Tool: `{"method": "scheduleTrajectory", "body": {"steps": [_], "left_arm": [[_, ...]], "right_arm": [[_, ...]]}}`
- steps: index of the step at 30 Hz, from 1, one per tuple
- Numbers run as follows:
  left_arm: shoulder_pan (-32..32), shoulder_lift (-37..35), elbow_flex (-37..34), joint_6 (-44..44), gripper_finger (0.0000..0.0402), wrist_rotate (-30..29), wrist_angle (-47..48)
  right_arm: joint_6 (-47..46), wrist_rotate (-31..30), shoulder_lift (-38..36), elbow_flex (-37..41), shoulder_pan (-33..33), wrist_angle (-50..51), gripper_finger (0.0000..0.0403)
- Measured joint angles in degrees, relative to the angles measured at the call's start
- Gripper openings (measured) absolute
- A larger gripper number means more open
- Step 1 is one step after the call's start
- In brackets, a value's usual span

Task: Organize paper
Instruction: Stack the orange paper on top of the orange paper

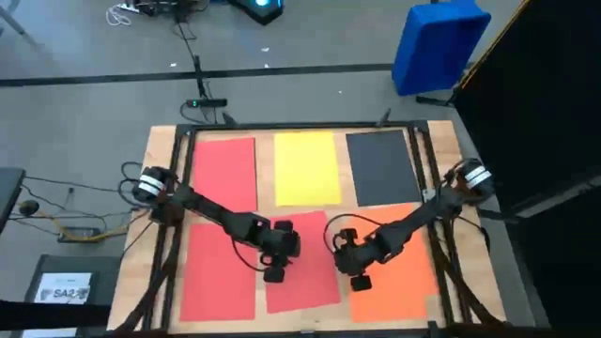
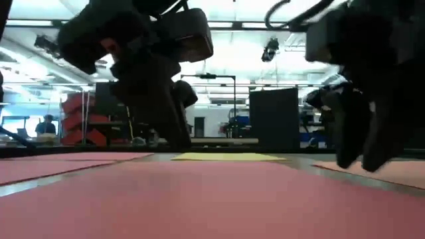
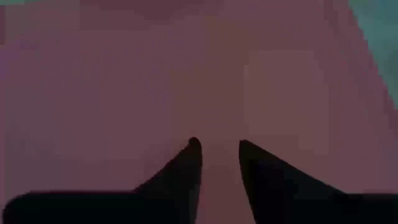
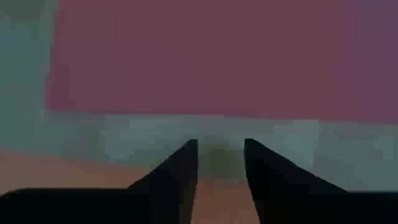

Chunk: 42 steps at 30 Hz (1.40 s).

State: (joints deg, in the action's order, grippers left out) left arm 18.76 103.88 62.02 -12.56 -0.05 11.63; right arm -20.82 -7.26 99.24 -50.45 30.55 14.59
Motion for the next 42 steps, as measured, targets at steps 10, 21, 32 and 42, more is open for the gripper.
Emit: {"method": "scheduleTrajectory", "body": {"steps": [10, 21, 32, 42], "left_arm": [[-0.02, -0.02, 0.02, -0.10, 0.0091, -1.77, -1.91], [-0.02, -0.09, 0.02, -0.10, 0.0091, -2.30, -2.00], [-0.02, -0.11, 0.07, -0.12, 0.0091, -2.94, -3.33], [-0.02, -0.11, 0.09, -0.10, 0.0091, -3.09, -5.21]], "right_arm": [[-2.71, 0.93, -0.69, 1.50, 0.31, 3.82, 0.0105], [-2.51, 4.78, -1.55, 1.65, 0.43, 7.39, 0.0105], [-1.95, 7.31, -2.35, 1.74, 0.47, 9.72, 0.0105], [-2.39, 5.80, -8.05, 2.27, 0.50, 10.09, 0.0105]]}}
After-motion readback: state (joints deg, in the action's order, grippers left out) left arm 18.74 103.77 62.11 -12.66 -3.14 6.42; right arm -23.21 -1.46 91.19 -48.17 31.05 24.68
